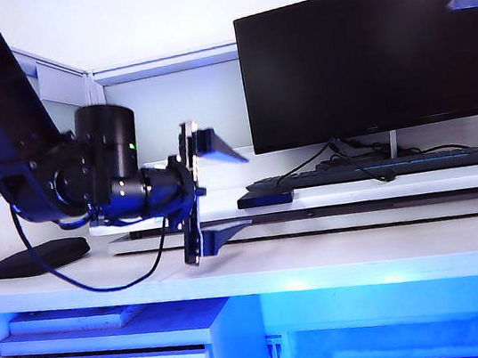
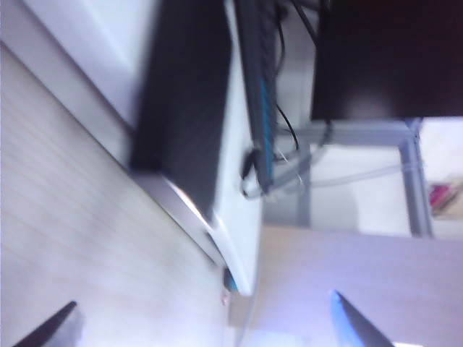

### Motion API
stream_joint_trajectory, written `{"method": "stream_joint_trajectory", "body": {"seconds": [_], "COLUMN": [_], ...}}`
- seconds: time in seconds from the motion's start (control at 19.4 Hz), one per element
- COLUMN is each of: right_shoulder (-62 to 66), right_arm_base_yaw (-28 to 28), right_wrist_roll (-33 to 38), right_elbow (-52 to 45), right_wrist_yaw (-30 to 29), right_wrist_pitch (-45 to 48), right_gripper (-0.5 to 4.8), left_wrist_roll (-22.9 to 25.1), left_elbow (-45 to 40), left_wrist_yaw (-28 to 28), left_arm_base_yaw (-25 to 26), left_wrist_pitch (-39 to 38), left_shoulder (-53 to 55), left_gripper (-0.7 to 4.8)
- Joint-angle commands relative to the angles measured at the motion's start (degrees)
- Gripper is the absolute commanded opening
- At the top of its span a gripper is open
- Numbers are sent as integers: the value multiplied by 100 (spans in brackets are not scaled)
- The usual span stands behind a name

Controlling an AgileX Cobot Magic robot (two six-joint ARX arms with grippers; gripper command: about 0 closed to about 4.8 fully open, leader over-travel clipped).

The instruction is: Unplug the data cable of the portable hard drive.

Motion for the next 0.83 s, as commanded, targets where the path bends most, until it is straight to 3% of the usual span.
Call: {"method": "stream_joint_trajectory", "body": {"seconds": [0.05, 0.83], "right_shoulder": [92, 643], "right_arm_base_yaw": [2, 31], "right_wrist_roll": [-26, -42], "right_elbow": [22, 293], "right_wrist_yaw": [35, -63], "right_wrist_pitch": [192, 289], "right_gripper": [381, 380], "left_wrist_roll": [48, 26], "left_elbow": [328, 1626], "left_wrist_yaw": [-37, -125], "left_arm_base_yaw": [-9, -48], "left_wrist_pitch": [90, -516], "left_shoulder": [186, 883], "left_gripper": [479, 479]}}
